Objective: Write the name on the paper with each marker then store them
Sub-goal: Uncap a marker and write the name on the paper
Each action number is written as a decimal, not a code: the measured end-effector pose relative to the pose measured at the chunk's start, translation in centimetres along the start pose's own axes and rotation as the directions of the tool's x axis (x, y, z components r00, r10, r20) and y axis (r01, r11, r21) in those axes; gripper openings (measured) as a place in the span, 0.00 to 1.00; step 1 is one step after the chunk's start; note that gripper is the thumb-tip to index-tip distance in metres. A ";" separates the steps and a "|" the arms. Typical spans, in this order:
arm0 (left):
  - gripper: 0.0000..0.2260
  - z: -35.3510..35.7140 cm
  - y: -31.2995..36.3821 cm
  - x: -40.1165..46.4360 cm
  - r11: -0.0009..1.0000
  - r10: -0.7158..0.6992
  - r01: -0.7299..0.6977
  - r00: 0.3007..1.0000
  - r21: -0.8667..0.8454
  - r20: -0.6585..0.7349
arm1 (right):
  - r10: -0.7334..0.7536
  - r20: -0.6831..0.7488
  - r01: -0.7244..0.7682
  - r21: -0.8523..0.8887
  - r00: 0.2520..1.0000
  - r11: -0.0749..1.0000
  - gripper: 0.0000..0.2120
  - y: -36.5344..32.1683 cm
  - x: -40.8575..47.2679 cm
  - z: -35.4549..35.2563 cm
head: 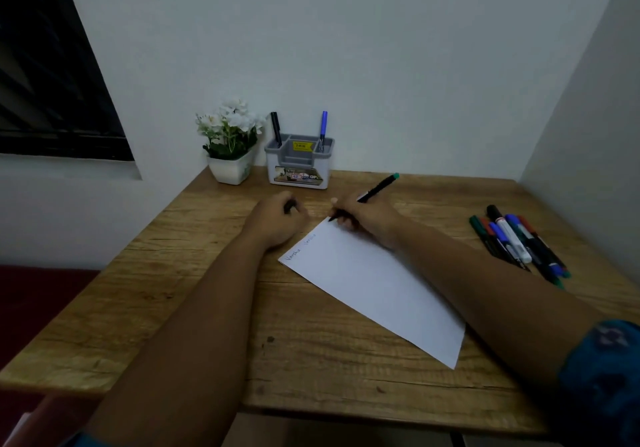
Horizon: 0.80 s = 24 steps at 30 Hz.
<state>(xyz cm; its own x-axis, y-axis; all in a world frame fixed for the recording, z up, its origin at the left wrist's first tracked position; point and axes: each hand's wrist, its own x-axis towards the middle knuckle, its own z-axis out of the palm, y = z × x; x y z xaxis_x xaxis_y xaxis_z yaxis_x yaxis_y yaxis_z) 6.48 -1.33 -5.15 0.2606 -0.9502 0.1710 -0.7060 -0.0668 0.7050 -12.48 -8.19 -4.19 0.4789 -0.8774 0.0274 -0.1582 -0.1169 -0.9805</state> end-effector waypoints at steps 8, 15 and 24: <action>0.04 0.4 0.4 0.5 0.998 0.043 -0.035 0.980 -0.046 0.192 | -0.068 0.107 0.066 0.023 0.992 0.998 0.09 0.9 1.1 -0.2; 0.05 0.0 0.4 0.9 0.993 0.029 -0.003 0.973 -0.114 0.231 | -0.200 0.047 0.204 -0.325 0.979 0.924 0.07 1.4 1.2 0.4; 0.06 0.0 0.6 0.9 0.992 0.027 0.004 0.971 -0.129 0.239 | -0.236 0.122 0.263 -0.312 0.964 0.913 0.02 1.0 0.4 0.6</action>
<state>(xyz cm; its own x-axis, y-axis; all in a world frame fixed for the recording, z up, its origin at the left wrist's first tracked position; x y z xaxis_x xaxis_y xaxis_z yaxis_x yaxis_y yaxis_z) 6.23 -2.24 -4.58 0.0764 -0.9969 0.0205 -0.6139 -0.0308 0.7888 -11.91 -8.39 -5.25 0.6041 -0.7616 0.2345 -0.2881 -0.4831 -0.8268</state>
